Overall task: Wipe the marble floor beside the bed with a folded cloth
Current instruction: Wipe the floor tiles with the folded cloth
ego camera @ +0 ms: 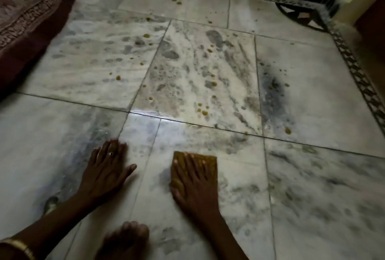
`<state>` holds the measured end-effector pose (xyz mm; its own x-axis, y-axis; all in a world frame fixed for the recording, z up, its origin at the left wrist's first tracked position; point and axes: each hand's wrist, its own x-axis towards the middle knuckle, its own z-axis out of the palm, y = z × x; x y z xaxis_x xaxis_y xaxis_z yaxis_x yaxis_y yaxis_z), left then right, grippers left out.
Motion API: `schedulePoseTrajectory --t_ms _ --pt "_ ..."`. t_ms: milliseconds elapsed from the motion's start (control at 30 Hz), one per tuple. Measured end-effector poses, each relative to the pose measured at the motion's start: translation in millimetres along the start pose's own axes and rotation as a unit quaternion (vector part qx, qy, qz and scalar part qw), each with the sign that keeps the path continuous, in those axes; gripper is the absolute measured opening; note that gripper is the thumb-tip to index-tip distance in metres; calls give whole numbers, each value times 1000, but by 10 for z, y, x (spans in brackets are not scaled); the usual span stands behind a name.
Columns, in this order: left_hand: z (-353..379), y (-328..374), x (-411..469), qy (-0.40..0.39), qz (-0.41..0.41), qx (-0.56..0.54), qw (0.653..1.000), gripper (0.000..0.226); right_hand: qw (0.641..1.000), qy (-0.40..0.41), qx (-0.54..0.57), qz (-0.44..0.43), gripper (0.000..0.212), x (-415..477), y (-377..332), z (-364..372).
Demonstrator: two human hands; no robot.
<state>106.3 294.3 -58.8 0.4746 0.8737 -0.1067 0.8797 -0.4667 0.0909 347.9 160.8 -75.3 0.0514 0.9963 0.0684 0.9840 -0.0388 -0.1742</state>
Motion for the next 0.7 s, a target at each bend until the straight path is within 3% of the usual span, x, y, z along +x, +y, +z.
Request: schedulePoseTrajectory --t_ms 67,167,333,533,700 --pt "94 198 114 5 10 -18 1000 94 999 -1 -19 26 67 -343 351 -114" --pt "135 528 334 4 44 -46 998 93 990 4 -41 139 63 -491 1012 -265" --pt "190 1083 493 10 177 -35 984 85 949 -9 -54 312 73 194 1344 -306" --pt "309 1555 753 0 230 -54 972 88 977 -8 -18 213 69 4 1059 -220" --pt "329 1791 1097 6 264 -65 962 86 964 29 -46 259 71 -861 1223 -317"
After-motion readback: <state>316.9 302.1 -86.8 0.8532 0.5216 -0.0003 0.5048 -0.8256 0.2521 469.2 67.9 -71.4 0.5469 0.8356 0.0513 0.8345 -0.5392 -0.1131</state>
